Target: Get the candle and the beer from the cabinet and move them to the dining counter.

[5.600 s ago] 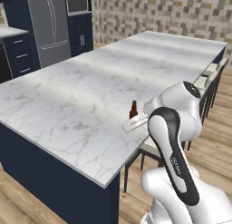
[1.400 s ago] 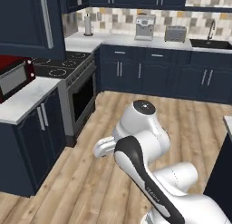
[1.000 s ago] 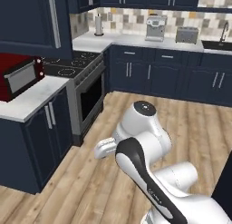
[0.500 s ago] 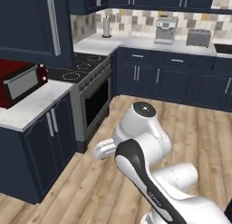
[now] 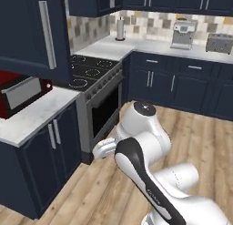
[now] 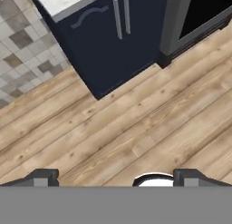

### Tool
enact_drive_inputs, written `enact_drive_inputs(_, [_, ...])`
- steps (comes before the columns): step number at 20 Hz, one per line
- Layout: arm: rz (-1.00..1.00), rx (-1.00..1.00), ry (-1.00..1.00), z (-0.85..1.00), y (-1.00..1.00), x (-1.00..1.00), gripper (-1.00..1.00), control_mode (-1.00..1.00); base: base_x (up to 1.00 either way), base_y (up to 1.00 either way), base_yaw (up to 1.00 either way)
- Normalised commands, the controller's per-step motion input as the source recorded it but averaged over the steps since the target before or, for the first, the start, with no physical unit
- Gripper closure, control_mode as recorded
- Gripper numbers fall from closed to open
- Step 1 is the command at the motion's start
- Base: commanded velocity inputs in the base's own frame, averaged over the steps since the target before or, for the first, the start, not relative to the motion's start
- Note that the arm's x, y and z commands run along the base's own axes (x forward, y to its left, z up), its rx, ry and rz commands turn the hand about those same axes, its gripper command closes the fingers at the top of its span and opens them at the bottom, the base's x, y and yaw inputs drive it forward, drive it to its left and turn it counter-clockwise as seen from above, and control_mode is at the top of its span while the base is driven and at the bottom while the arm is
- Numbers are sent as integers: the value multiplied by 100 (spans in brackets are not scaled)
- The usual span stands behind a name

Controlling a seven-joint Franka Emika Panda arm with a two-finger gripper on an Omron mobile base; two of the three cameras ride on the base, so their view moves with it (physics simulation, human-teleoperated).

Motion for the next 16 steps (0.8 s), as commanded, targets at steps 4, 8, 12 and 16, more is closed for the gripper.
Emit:
enact_drive_inputs(4, [0,0,0,0,0,0,-100,100,71,-23,39])
enact_drive_inputs(8, [0,0,0,0,0,0,-100,100,73,-36,43])
enact_drive_inputs(12, [0,0,0,0,0,0,-100,100,68,-41,42])
enact_drive_inputs(16, [0,0,0,0,0,0,-100,100,72,-40,42])
